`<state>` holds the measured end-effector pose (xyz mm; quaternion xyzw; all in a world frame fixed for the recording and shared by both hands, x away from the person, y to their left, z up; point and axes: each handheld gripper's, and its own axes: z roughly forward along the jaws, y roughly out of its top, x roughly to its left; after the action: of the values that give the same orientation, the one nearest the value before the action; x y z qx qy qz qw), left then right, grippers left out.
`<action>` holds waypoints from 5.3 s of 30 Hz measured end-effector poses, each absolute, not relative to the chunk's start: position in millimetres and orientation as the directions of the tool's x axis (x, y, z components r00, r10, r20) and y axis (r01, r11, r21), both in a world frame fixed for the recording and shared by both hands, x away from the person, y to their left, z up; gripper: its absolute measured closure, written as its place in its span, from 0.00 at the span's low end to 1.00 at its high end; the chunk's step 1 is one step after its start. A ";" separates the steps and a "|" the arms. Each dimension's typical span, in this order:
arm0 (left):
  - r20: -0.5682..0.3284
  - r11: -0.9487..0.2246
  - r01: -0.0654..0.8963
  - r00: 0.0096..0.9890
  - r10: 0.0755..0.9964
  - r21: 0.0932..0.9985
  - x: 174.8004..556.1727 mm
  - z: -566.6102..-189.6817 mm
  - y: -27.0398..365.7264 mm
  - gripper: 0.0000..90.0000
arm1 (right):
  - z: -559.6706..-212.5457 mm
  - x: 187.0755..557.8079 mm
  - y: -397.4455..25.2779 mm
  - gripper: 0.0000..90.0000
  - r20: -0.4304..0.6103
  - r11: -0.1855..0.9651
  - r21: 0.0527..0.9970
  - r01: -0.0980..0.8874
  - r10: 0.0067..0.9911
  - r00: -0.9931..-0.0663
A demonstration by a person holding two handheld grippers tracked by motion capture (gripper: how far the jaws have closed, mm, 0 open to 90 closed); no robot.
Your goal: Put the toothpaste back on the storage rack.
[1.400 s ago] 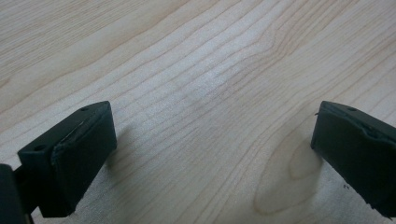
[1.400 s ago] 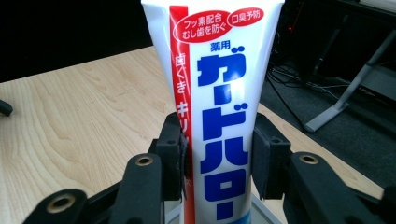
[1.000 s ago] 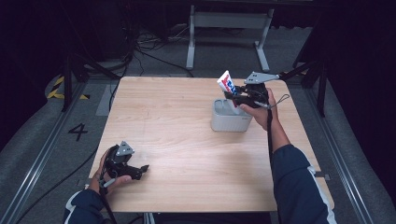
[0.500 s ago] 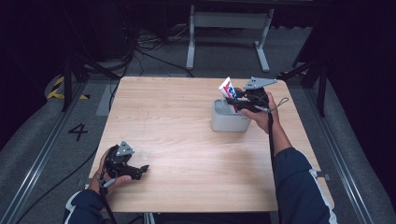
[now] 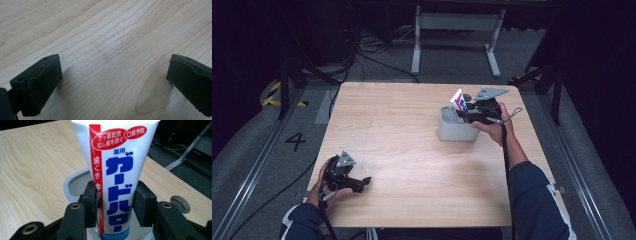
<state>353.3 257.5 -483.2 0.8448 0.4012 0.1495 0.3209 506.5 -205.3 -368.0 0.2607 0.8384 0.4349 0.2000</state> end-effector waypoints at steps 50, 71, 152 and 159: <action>-0.008 -0.470 0.585 0.632 0.775 0.661 353.1 -483.2 257.4 0.01 | -372.3 504.5 -216.5 0.63 -0.139 0.563 0.759 0.326 0.630 -0.764; -0.009 -0.470 0.588 0.630 0.776 0.658 352.7 -483.0 257.4 0.01 | -367.9 495.4 -222.8 0.62 -0.132 0.540 0.780 0.317 0.636 -0.760; -0.009 -0.470 0.588 0.631 0.776 0.658 352.8 -482.9 257.4 0.01 | -381.8 395.1 -272.0 0.35 -0.259 0.654 0.702 0.283 0.604 -0.753; 0.014 -0.487 0.567 0.642 0.767 0.664 355.0 -482.9 258.2 0.01 | -392.8 385.6 -275.9 0.33 -0.267 0.666 0.690 0.284 0.599 -0.755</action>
<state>355.0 258.2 -482.9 0.8481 0.3933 0.1564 0.3189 385.6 -275.9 -392.8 0.2512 0.8794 0.3226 0.2440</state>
